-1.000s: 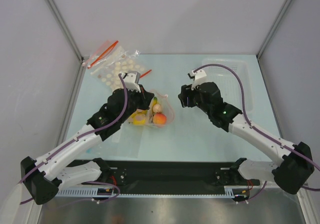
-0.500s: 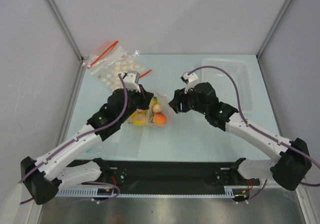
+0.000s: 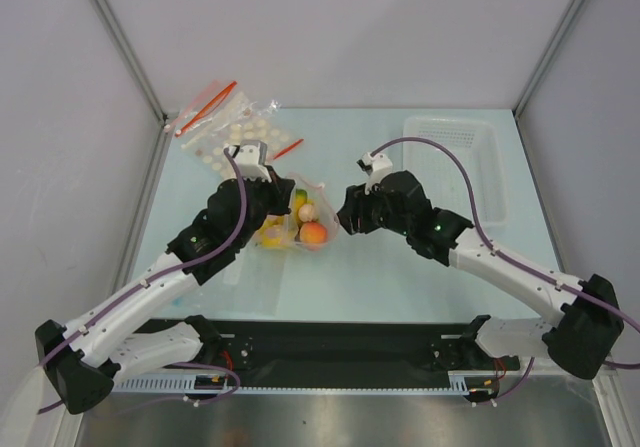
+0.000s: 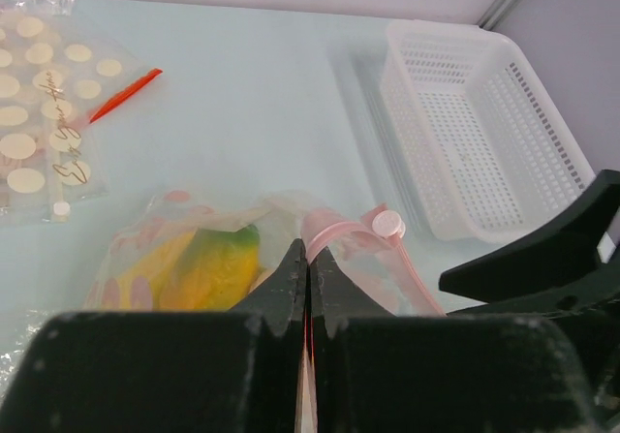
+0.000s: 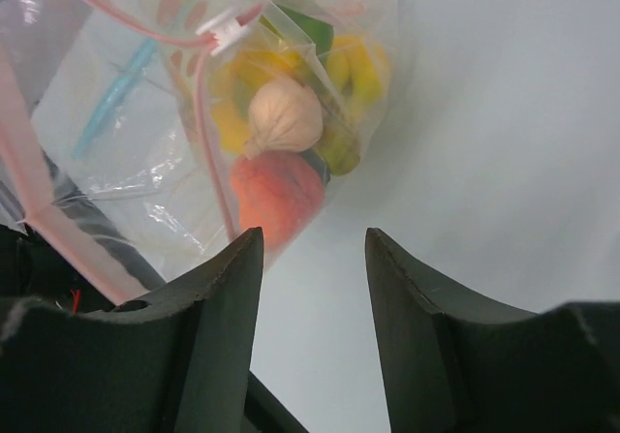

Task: Place the food in the zip-top bag and seal the zipper
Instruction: Adjust the zipper food storage bag at the center of the board.

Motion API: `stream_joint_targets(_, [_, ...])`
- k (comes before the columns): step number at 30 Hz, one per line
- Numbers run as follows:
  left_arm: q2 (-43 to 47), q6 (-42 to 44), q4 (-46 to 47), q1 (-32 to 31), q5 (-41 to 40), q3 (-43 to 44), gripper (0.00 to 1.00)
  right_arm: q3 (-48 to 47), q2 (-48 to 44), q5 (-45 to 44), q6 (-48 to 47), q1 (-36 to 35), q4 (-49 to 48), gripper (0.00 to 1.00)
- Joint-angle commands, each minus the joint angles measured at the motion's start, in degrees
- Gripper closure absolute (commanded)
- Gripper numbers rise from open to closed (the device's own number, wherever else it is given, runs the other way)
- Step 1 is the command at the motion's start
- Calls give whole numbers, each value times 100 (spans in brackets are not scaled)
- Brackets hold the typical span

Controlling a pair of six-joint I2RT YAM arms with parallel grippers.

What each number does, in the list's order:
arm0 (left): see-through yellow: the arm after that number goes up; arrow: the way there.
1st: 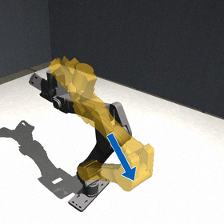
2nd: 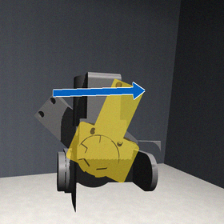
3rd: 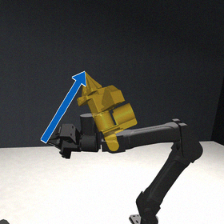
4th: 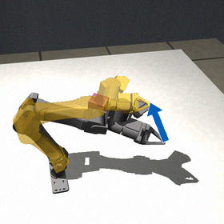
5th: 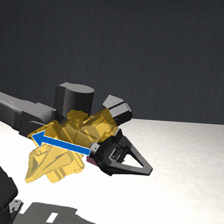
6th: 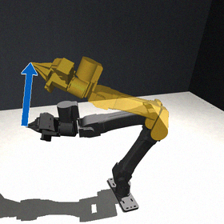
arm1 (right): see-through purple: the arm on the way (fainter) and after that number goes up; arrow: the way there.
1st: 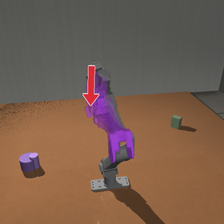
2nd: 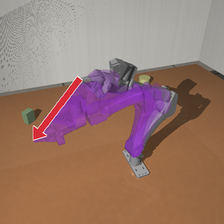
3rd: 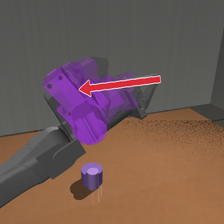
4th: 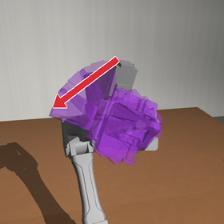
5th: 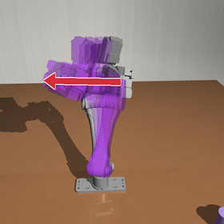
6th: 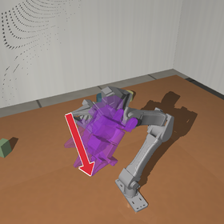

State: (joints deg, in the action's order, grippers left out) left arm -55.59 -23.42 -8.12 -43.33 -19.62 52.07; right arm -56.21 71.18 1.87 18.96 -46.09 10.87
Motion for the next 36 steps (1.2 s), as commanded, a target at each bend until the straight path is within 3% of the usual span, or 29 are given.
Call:
stream_joint_targets(1, [84,110,100,26,-200,66,97,56,-490,-160,99,-85,-349,48])
stream_joint_targets(8, [84,118,83,26,-244,75,97,259,-904,-451,143,-182,-569,49])
stream_joint_targets(23, [145,118,74,26,-218,75,97,-233,36,-248,398,-498,-139,55])
stream_joint_targets(25, [136,110,82,26,-209,75,97,-303,63,-248,415,-524,-42,67])
stream_joint_targets(26, [136,144,91,26,-209,84,97,-321,89,-248,407,-524,2,86])
stream_joint_targets(27, [128,180,74,0,-218,110,99,-391,98,-240,415,-524,72,97])
stream_joint_targets(31, [189,259,47,-219,-140,215,99,-584,2,-371,398,-516,318,100])
stream_joint_targets(36, [-152,66,-154,-457,1236,584,98,-1049,-473,-811,398,-244,845,100])
